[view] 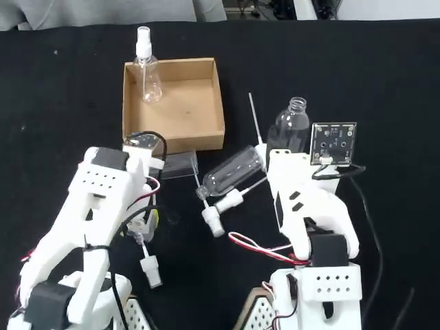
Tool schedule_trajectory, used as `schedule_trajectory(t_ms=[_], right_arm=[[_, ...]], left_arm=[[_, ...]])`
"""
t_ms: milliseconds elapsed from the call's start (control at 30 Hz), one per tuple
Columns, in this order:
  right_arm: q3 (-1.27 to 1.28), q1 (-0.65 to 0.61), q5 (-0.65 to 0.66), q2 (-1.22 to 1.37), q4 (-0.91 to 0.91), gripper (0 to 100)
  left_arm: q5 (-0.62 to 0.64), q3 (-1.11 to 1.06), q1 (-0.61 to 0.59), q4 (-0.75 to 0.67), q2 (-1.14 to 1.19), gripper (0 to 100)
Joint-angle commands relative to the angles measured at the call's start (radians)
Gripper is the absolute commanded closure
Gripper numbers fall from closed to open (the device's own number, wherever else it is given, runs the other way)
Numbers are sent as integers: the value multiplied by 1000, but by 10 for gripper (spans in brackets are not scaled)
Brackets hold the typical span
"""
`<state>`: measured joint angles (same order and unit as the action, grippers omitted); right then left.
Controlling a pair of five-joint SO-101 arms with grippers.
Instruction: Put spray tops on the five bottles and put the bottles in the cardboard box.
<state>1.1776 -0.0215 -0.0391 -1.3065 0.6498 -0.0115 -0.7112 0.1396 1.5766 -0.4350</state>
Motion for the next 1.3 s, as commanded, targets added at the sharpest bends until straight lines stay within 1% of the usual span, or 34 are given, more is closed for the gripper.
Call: schedule_trajectory(t_ms=[0, 400, 600, 700, 833, 1033, 1200, 1267], right_arm=[[-10, 18, 3, -13, -32, 882], [-10, 18, 3, -13, -32, 882], [-10, 18, 3, -13, -32, 882], [-10, 18, 3, -13, -32, 882], [-10, 18, 3, -13, -32, 882], [-10, 18, 3, -16, -32, 882], [-10, 18, 3, -18, -32, 882], [-10, 18, 3, -18, -32, 882]], left_arm=[[12, 42, 15, 6, 14, 828], [12, 16, 31, 3, 158, 828], [12, 16, 145, 3, 212, 828], [12, 21, 179, -9, 247, 828], [12, 16, 179, -49, 304, 828], [12, 25, 183, -58, 393, 828], [12, 16, 179, -157, 470, 829], [12, 22, 177, -163, 500, 832]])
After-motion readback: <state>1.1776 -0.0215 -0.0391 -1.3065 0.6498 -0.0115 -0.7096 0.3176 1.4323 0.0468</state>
